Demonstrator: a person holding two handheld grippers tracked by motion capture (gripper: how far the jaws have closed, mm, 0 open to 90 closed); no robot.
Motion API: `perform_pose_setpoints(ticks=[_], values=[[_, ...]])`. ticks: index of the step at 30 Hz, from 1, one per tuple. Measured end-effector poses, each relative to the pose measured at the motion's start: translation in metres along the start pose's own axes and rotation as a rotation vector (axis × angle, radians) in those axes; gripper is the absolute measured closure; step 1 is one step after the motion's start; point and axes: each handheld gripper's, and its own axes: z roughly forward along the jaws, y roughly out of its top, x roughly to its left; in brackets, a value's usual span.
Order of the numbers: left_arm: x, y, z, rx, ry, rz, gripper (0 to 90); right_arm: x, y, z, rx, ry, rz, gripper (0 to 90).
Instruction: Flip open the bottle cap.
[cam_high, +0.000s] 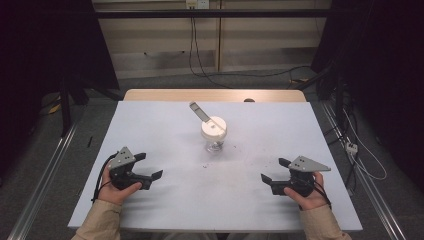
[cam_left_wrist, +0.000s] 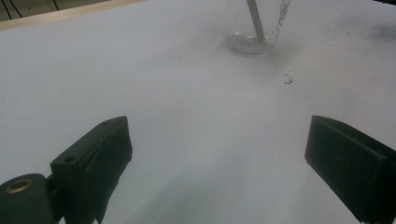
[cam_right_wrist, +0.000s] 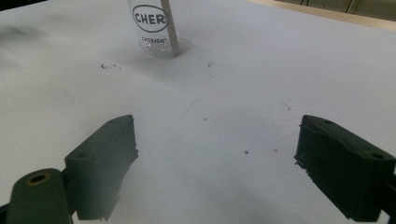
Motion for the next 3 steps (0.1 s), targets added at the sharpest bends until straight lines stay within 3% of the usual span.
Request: perform_pose_setpoints(ticks=[3], values=[[0.0003, 0.0000, 0.0001, 0.006, 0.004, 0.009, 6.9, 0.0006, -0.0002, 0.0000, 0.001, 0.005, -0.011, 9.7]])
